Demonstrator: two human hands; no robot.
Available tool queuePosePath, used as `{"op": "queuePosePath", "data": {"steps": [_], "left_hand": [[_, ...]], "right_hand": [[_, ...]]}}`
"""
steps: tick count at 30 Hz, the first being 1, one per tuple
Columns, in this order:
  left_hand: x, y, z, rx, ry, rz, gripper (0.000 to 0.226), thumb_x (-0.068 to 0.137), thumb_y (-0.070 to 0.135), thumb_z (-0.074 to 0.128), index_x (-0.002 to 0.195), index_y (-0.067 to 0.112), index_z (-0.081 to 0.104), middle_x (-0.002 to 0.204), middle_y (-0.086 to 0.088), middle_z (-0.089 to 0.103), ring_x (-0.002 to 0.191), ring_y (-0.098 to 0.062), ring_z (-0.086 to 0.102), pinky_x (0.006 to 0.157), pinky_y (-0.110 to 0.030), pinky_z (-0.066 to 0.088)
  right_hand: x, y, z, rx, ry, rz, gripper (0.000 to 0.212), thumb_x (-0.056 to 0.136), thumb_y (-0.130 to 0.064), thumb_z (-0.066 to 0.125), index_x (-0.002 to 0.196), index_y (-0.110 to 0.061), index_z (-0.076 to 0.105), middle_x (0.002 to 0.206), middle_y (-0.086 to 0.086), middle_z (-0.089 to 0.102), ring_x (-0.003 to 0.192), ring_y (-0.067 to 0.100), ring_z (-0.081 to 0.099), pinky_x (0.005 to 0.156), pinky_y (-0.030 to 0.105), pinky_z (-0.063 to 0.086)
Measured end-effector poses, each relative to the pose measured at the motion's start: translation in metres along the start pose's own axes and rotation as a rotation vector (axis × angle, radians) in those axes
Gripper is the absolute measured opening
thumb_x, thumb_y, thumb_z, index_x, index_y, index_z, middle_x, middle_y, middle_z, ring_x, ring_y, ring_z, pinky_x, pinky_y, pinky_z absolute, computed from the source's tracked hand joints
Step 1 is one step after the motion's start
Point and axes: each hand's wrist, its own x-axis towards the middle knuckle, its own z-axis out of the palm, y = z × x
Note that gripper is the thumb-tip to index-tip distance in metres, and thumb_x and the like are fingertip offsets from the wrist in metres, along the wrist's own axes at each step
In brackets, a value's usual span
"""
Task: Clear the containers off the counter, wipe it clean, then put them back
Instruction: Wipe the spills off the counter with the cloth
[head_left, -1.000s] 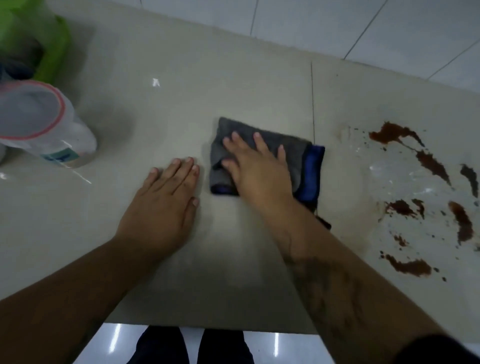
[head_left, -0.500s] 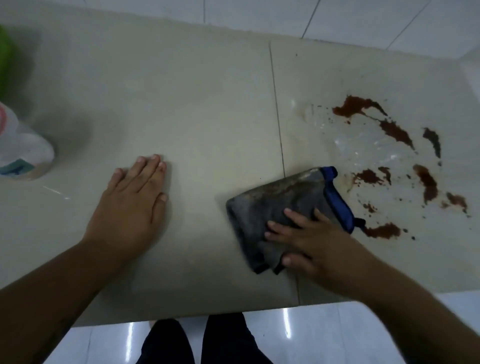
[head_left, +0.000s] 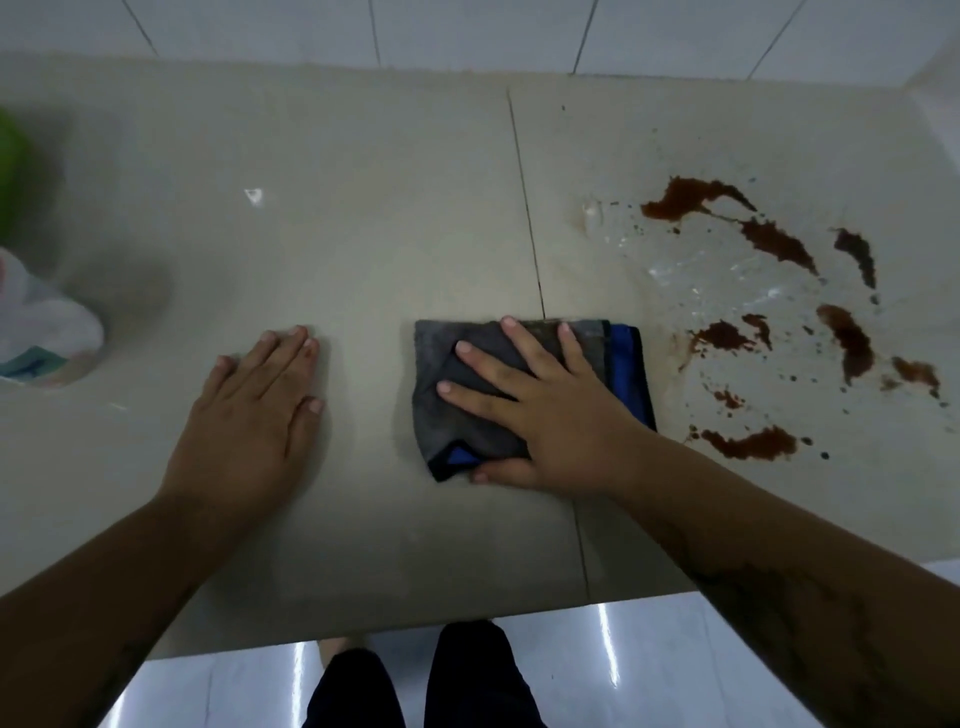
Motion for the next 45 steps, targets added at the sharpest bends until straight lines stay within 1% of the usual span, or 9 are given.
{"op": "queuePosePath", "data": {"steps": [6,10,13,17,22,30,38,41,45], "left_hand": [[0.000,0.012,0.002,-0.019,-0.005,-0.031,0.061,0.095,0.041,0.023,0.149,0.014,0.030,0.157,-0.004,0.027,0.145,-0.023,0.021,0.114,-0.051,0.016],[0.003,0.047,0.009,-0.030,-0.043,0.062,0.063,0.095,0.047,0.022,0.150,0.018,0.026,0.158,0.002,0.021,0.147,-0.016,0.014,0.115,-0.052,0.010],[0.005,0.064,0.013,-0.013,-0.048,0.112,0.064,0.094,0.049,0.025,0.149,0.016,0.030,0.157,0.001,0.025,0.146,-0.018,0.017,0.115,-0.056,0.012],[0.003,0.069,0.016,-0.017,-0.043,0.128,0.063,0.095,0.047,0.026,0.148,0.015,0.033,0.156,-0.001,0.028,0.145,-0.018,0.018,0.114,-0.056,0.013],[0.004,0.068,0.014,-0.049,-0.020,0.105,0.061,0.095,0.042,0.026,0.148,0.013,0.032,0.156,-0.003,0.027,0.145,-0.018,0.017,0.113,-0.055,0.014],[0.003,0.067,0.014,-0.069,-0.052,0.064,0.061,0.097,0.043,0.021,0.152,0.017,0.022,0.159,0.003,0.016,0.147,-0.012,0.005,0.118,-0.049,0.006],[0.035,0.053,0.007,-0.198,0.084,-0.219,0.060,0.097,0.039,0.021,0.151,0.013,0.023,0.160,-0.003,0.017,0.148,-0.022,0.006,0.115,-0.052,0.002],[0.076,0.037,-0.003,-0.259,0.143,-0.351,0.053,0.102,0.034,0.025,0.151,0.013,0.023,0.160,-0.004,0.017,0.148,-0.026,0.005,0.114,-0.056,0.000],[0.123,0.044,-0.010,-0.251,0.146,-0.280,0.053,0.101,0.033,0.026,0.150,0.013,0.024,0.160,-0.004,0.019,0.148,-0.028,0.005,0.114,-0.057,-0.001]], "right_hand": [[0.035,0.018,-0.028,0.192,0.031,0.247,0.056,0.097,-0.055,0.038,0.149,-0.043,0.023,0.160,-0.012,0.020,0.149,0.021,0.010,0.116,0.058,0.007],[0.014,0.073,-0.058,0.334,-0.118,0.370,0.049,0.097,-0.051,0.043,0.141,-0.031,0.039,0.152,0.008,0.038,0.120,0.019,0.049,0.105,0.037,0.032],[-0.048,0.079,-0.050,0.425,-0.224,0.448,0.048,0.093,-0.054,0.042,0.140,-0.040,0.038,0.156,0.005,0.028,0.132,0.025,0.039,0.113,0.043,0.029],[-0.105,0.002,-0.014,0.465,-0.189,0.389,0.059,0.088,-0.066,0.033,0.143,-0.055,0.013,0.161,-0.010,0.004,0.147,0.023,-0.013,0.117,0.060,-0.001],[-0.041,-0.062,0.010,0.249,0.057,0.358,0.054,0.092,-0.059,0.036,0.144,-0.046,0.031,0.157,-0.019,0.025,0.149,0.030,0.011,0.110,0.070,0.008],[-0.038,0.103,-0.004,0.312,0.123,0.872,0.060,0.097,-0.058,0.022,0.153,-0.037,0.010,0.161,-0.007,0.016,0.149,0.019,-0.006,0.111,0.069,-0.006],[-0.001,-0.059,0.005,0.179,0.103,0.301,0.055,0.091,-0.065,0.029,0.142,-0.046,0.035,0.156,-0.017,0.029,0.148,0.033,0.015,0.100,0.081,0.007],[0.096,-0.004,-0.016,0.263,0.143,0.266,0.055,0.094,-0.066,0.027,0.147,-0.051,0.020,0.160,-0.024,0.009,0.150,0.023,-0.004,0.106,0.074,-0.006],[0.129,0.126,-0.032,0.358,0.151,0.663,0.064,0.094,-0.066,0.030,0.151,-0.041,0.015,0.162,-0.012,0.012,0.150,0.022,-0.001,0.111,0.068,-0.005]]}}
